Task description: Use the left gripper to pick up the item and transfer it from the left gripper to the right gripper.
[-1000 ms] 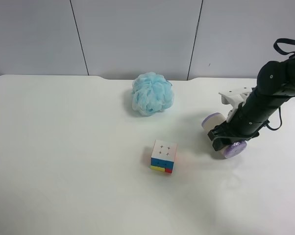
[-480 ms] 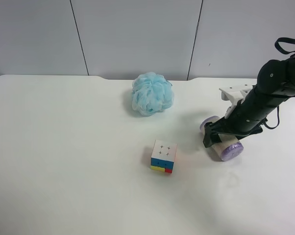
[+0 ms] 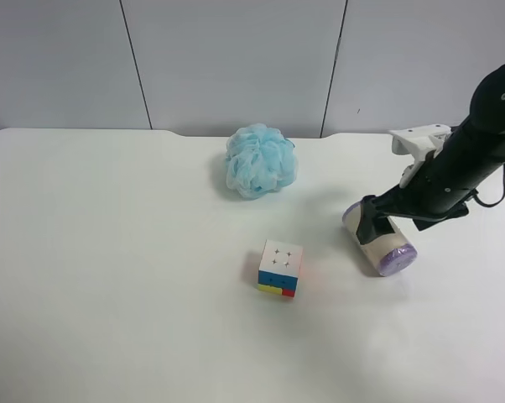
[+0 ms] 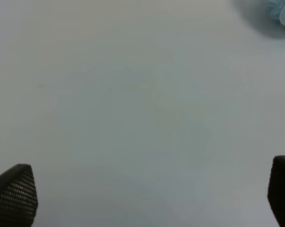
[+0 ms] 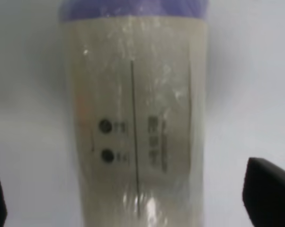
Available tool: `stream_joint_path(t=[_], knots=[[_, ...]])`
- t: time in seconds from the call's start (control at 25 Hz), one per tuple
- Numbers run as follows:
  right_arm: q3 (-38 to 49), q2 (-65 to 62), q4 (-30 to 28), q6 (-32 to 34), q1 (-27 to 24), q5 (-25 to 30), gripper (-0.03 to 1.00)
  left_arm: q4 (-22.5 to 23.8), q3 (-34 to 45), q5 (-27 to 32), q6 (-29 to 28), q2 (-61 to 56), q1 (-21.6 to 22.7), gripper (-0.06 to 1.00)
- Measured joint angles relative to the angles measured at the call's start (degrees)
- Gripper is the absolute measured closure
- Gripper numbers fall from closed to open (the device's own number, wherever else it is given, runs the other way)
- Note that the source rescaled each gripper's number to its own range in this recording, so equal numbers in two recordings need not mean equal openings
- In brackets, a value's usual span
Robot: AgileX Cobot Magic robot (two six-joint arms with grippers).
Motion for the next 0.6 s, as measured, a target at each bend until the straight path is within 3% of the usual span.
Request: stream_joint_path(t=[0.6], knots=[[0.0, -31.18, -0.06, 2.66, 0.0, 23.65, -0.03, 0.0, 0.0, 0.0, 0.0, 0.0, 0.0, -0.05]])
